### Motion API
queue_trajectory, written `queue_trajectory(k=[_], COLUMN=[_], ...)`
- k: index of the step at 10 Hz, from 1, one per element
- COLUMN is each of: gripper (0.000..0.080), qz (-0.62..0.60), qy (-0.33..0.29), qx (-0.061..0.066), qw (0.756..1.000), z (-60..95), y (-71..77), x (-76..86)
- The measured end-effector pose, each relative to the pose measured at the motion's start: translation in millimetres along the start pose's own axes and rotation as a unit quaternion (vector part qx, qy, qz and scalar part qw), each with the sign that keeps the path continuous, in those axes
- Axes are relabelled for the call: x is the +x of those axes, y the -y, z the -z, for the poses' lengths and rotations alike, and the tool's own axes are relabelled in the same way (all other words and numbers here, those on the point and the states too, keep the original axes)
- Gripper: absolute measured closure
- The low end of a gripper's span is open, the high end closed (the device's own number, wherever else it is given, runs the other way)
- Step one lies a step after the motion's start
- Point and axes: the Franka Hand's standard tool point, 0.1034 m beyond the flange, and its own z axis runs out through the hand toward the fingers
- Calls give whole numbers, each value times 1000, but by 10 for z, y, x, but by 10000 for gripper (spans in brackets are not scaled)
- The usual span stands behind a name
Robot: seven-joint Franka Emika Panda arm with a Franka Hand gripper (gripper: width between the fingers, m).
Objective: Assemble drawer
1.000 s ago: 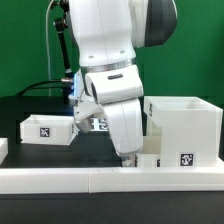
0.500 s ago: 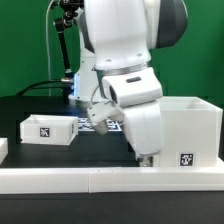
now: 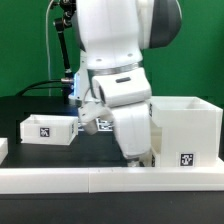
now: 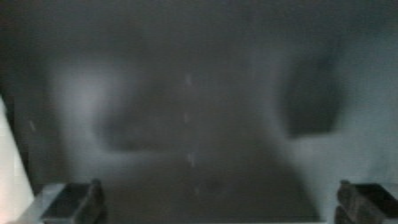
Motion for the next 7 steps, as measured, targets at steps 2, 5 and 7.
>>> queue_trajectory(k=[2, 5, 7], gripper=[150, 150, 150], qz=[-14, -57, -84], qy=[8, 26, 34], qx=[-14, -46, -52], qw=[1000, 997, 995], z=[151, 409, 479], y=[18, 394, 664], x=[-203, -455, -498])
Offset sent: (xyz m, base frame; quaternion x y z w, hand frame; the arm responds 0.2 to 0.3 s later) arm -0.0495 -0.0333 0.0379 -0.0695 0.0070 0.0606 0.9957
